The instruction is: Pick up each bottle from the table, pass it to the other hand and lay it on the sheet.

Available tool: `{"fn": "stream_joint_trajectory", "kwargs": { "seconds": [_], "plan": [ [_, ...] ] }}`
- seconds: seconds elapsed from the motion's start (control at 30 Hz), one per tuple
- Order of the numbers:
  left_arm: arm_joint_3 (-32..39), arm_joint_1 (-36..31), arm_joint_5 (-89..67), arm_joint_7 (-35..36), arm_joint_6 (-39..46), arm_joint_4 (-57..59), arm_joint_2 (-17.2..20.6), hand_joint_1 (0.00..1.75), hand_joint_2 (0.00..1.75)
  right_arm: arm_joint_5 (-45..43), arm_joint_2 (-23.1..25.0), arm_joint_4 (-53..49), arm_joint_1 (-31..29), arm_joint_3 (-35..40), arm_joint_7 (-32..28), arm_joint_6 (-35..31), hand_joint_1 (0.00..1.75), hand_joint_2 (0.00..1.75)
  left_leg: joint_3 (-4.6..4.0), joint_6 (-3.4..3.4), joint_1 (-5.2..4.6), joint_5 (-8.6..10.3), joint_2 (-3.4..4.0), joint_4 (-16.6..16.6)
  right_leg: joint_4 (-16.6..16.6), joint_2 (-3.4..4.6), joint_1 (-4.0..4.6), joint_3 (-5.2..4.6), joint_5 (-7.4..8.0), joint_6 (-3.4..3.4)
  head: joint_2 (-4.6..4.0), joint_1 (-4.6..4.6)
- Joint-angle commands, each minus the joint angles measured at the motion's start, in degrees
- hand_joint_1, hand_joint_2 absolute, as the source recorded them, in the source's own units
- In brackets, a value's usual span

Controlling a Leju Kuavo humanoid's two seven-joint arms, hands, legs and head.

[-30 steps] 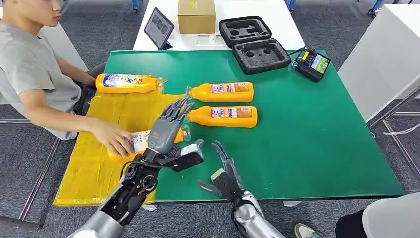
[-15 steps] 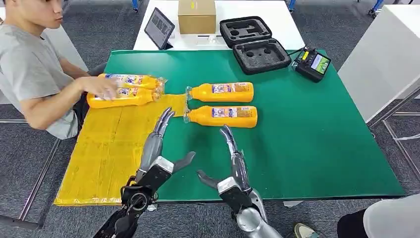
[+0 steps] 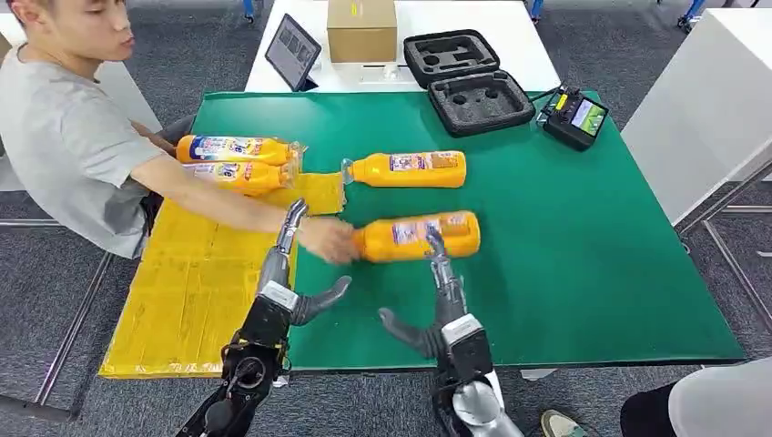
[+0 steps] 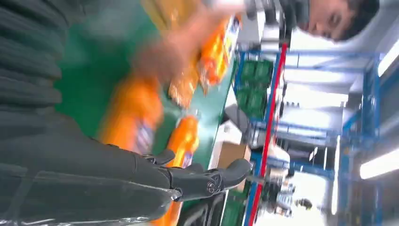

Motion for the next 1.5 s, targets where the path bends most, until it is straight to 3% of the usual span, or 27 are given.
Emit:
{"fn": "stream_joint_trajectory", "kwargs": {
  "seconds": [0.03,0.3,0.33,0.43,0.47,0.63,0.77,0.83,0.97,1.1,1.3,1.5],
  "plan": [
    [-1.0,-0.8,0.9,0.5,-0.1,0.9,0.3,0.00,1.75,-0.1,2.4,0.3,0.4,-5.6,0.1,0.1,0.00,0.00,0.16,-0.08,0.03,-0.06,-0.05,0.0,0.0,0.01,0.03,0.16,-0.06,-0.07,0.00,0.00],
    [-2.0,2.9,1.7,-0.1,0.2,-1.9,1.1,0.00,1.75,2.6,4.0,3.7,1.8,-4.8,0.4,-6.7,0.00,0.00,0.19,-0.08,0.04,-0.07,0.02,-0.1,-0.1,0.06,0.04,0.18,-0.05,-0.06,0.00,0.00],
    [-2.3,2.8,1.3,-0.2,0.4,-1.2,0.8,0.00,1.75,7.9,4.3,3.5,1.9,-3.9,0.1,-12.3,0.00,1.75,0.29,-0.11,0.07,-0.11,0.01,-0.1,-0.1,0.08,0.06,0.28,-0.09,-0.09,0.00,0.00],
    [-2.4,1.9,1.1,-0.3,0.6,0.1,0.1,0.00,1.75,20.5,5.9,3.0,2.3,-6.7,0.1,-17.0,0.00,1.75,0.36,-0.14,0.09,-0.16,0.02,0.0,-0.1,0.11,0.08,0.35,-0.13,-0.11,0.00,0.00],
    [-2.6,1.4,1.0,-0.3,0.7,0.7,-0.2,0.00,1.75,34.3,9.6,1.2,3.3,-13.2,0.1,-17.0,0.00,1.75,0.19,-0.09,0.04,-0.08,-0.04,0.0,0.0,0.02,0.03,0.19,-0.08,-0.07,0.00,0.00],
    [-2.7,1.0,0.9,-0.3,1.1,1.0,-0.2,0.00,1.75,34.3,7.7,6.1,2.5,-9.6,1.2,-17.0,0.00,1.75,0.26,-0.14,0.07,-0.10,-0.10,0.0,0.0,-0.02,0.07,0.26,-0.10,-0.10,0.00,0.00],
    [-3.0,0.9,0.9,-0.2,1.0,0.6,-0.2,0.00,1.75,49.3,9.6,3.8,3.5,-14.3,3.0,-17.0,0.00,1.75,0.36,-0.14,0.11,-0.14,-0.07,0.0,-0.1,0.02,0.10,0.37,-0.12,-0.11,0.00,-0.02],
    [-3.0,0.9,0.9,-0.2,1.0,0.6,-0.2,0.00,1.75,49.3,9.6,3.8,3.5,-14.3,3.0,-17.0,0.00,1.75,0.16,-0.07,0.04,-0.04,-0.07,-0.1,0.0,-0.03,0.03,0.15,-0.06,-0.05,0.00,0.00],
    [-3.3,0.6,0.9,-0.1,0.7,0.6,-0.3,0.00,1.75,58.3,11.3,2.7,4.4,-17.4,3.9,-17.0,0.00,1.75,0.13,-0.08,0.03,-0.04,-0.09,0.0,0.0,-0.05,0.03,0.14,-0.06,-0.06,0.00,0.00],
    [-3.3,0.2,0.8,0.1,0.3,1.0,-0.2,0.00,1.75,73.2,11.0,1.5,4.1,-17.8,10.9,-17.0,0.00,1.75,0.24,-0.13,0.05,-0.10,-0.12,0.0,0.0,-0.05,0.04,0.25,-0.12,-0.10,0.00,0.00],
    [-2.8,0.8,0.5,0.3,0.5,0.7,0.2,0.00,1.75,75.2,8.6,4.9,3.0,-13.0,17.4,-17.0,0.00,1.75,0.22,-0.10,0.05,-0.07,-0.04,0.0,0.0,0.02,0.05,0.20,-0.06,-0.07,0.00,0.02],
    [-2.8,0.8,0.5,0.3,0.5,0.7,0.2,0.00,1.75,75.2,8.6,4.9,3.0,-13.0,17.4,-17.0,0.00,1.75,0.27,-0.11,0.06,-0.11,0.02,0.0,-0.1,0.09,0.05,0.25,-0.07,-0.08,0.00,0.00]
  ]
}}
